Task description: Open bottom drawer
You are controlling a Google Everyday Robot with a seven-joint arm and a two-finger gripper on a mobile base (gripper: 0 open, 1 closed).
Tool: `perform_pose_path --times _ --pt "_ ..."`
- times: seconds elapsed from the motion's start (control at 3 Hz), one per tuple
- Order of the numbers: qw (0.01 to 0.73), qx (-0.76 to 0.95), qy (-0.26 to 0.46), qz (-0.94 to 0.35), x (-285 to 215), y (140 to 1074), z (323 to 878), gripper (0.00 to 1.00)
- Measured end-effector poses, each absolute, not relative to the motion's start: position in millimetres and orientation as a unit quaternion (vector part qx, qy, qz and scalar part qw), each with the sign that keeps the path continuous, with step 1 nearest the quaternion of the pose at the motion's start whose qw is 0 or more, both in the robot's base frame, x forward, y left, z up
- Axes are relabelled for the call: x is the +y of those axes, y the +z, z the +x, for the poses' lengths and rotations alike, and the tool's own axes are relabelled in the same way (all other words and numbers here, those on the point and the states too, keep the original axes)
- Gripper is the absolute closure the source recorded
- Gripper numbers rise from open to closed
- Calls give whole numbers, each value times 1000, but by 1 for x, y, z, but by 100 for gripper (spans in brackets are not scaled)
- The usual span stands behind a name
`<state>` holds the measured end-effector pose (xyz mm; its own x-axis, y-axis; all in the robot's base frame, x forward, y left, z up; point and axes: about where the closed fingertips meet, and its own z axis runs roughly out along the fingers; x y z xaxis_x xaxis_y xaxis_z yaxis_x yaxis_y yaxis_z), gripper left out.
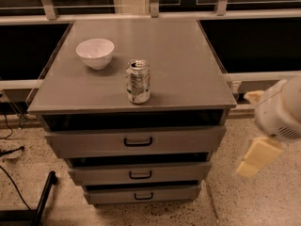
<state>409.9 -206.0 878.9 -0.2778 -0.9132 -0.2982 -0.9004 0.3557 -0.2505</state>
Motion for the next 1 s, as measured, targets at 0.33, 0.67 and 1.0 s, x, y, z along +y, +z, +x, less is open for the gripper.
perform_pose_path --times 0.33,0.67,1.0 --pt "208 797 -6 -566 -197 818 406 0" --pt "223 796 -15 -562 -196 809 413 0" --pt "224 796 -15 -562 -196 809 413 0"
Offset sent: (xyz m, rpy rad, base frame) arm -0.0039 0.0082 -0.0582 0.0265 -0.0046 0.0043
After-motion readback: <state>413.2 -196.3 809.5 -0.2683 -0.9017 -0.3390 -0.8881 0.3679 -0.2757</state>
